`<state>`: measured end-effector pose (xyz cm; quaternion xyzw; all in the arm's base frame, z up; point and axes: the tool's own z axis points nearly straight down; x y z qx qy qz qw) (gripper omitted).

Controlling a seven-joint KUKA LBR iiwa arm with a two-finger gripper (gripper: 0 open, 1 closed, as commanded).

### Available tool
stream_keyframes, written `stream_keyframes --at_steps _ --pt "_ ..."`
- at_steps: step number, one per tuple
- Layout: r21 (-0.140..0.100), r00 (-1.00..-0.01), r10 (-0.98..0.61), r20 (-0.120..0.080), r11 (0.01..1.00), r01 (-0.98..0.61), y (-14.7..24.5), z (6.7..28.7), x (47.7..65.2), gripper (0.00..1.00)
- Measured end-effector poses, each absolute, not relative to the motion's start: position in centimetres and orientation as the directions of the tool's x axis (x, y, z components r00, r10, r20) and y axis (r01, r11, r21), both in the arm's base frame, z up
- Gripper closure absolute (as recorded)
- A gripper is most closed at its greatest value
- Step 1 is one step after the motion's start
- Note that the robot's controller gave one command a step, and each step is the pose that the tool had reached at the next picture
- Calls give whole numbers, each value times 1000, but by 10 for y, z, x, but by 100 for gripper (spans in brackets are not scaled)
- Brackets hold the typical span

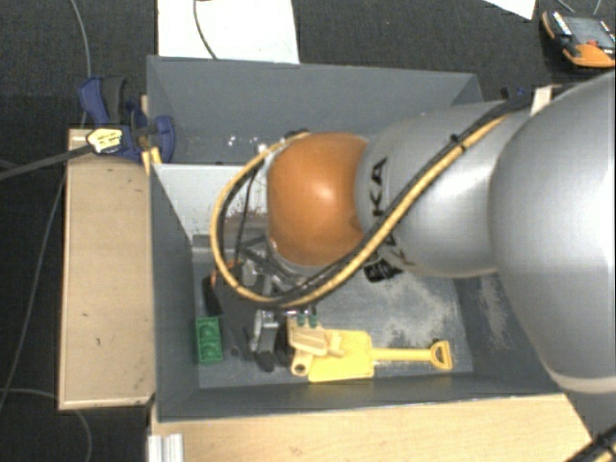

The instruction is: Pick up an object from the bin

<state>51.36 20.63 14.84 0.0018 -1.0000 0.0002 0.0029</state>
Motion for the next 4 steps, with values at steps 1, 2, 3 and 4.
stream_keyframes --at_steps 1,2,3,4 --pt "1 -1000 4 -1 1000 4 205 153 516 0" --pt "9 -997 72 -14 997 72 170 74 483 0" --pt "19 -957 289 -24 957 289 186 75 483 0" --pt "1 -938 -345 -20 939 -345 168 74 563 0"
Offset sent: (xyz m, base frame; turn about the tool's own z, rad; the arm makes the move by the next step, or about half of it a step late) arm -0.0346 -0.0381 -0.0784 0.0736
